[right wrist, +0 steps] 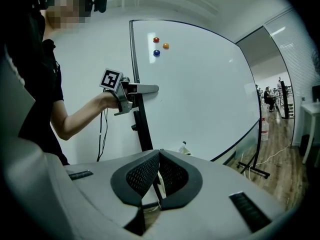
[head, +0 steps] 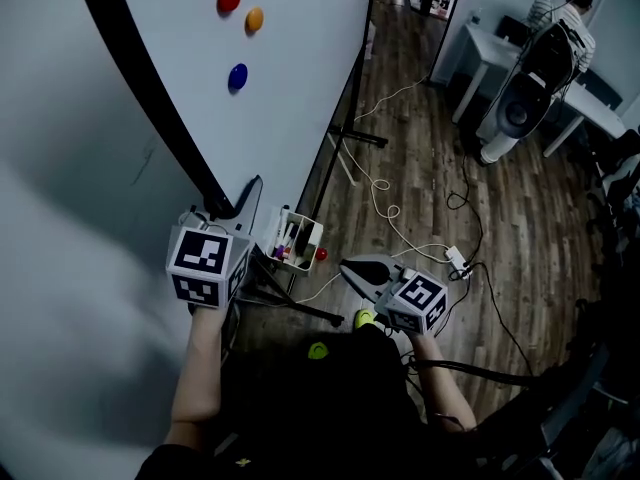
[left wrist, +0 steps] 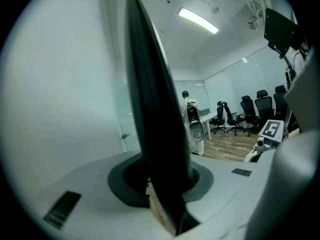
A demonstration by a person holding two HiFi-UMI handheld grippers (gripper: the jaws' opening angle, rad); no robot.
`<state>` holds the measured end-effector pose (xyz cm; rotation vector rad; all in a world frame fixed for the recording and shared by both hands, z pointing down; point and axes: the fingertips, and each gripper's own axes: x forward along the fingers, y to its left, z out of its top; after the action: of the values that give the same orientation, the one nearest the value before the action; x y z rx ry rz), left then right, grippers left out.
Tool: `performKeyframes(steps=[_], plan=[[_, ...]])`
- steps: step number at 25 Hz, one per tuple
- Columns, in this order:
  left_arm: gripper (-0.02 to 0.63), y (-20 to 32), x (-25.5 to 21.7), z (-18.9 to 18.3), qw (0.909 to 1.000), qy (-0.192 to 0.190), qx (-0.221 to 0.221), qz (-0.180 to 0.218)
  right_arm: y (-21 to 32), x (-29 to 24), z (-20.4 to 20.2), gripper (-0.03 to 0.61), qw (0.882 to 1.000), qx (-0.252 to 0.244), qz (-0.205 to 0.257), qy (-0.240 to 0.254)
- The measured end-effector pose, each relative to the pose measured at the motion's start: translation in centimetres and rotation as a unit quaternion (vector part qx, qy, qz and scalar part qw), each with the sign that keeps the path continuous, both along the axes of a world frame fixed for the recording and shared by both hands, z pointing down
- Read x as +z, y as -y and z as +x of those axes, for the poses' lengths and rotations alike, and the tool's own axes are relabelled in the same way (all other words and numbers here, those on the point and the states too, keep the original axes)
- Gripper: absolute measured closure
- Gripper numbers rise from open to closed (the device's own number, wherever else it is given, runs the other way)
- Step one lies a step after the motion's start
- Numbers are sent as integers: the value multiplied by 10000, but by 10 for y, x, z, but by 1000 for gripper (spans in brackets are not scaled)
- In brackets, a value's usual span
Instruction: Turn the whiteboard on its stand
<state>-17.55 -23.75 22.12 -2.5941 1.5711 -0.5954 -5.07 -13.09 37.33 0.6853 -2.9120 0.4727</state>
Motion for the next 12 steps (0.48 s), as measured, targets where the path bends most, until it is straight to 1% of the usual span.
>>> performKeyframes(steps=[6, 9, 12], plan=[[517, 4, 30, -7, 10000, -52, -49, 48, -6, 34, 6, 578, 9999, 118, 16, -8], [518, 9, 55, -14, 9999, -95, -86, 90, -1, 61, 4, 578, 9999, 87, 22, -58], [520, 12, 71, -17, 9999, -91, -116, 89, 5, 73, 6, 578, 9999, 62, 84, -113]])
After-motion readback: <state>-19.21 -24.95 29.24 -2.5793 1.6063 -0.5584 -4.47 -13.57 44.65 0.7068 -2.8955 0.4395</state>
